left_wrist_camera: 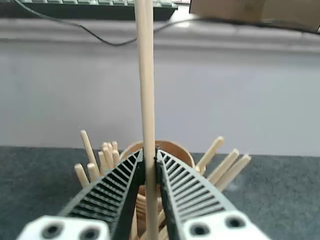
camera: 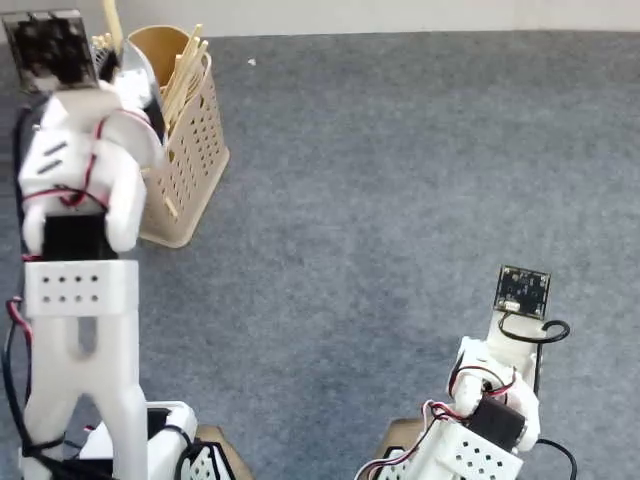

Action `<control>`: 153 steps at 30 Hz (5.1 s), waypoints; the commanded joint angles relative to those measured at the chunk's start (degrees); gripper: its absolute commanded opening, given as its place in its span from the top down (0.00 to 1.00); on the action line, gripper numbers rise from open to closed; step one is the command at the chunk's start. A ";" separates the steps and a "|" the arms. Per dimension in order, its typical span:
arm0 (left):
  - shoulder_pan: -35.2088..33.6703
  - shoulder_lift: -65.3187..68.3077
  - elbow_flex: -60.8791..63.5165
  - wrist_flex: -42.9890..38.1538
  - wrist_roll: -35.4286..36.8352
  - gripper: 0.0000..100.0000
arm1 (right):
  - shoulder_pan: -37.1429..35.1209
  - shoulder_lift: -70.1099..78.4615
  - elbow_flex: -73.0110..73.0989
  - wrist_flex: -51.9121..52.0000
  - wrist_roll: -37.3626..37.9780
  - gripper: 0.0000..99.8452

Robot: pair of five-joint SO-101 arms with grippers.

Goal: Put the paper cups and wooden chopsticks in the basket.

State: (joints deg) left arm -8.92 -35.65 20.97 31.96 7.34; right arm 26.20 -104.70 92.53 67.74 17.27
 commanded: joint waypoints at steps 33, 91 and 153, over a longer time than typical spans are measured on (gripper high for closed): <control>-4.18 -13.85 24.75 -13.71 -8.00 0.85 | -0.31 -0.40 -1.71 -0.66 -0.26 0.97; -68.18 -12.44 50.24 30.42 -107.60 0.75 | -7.25 -0.40 4.44 -2.33 2.11 0.97; -4.53 -18.77 0.84 0.70 -16.97 0.99 | -7.69 -0.40 4.44 -2.24 2.11 0.97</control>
State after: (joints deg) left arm -16.57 -58.33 20.26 54.90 -19.56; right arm 19.08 -104.70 94.99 66.24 18.86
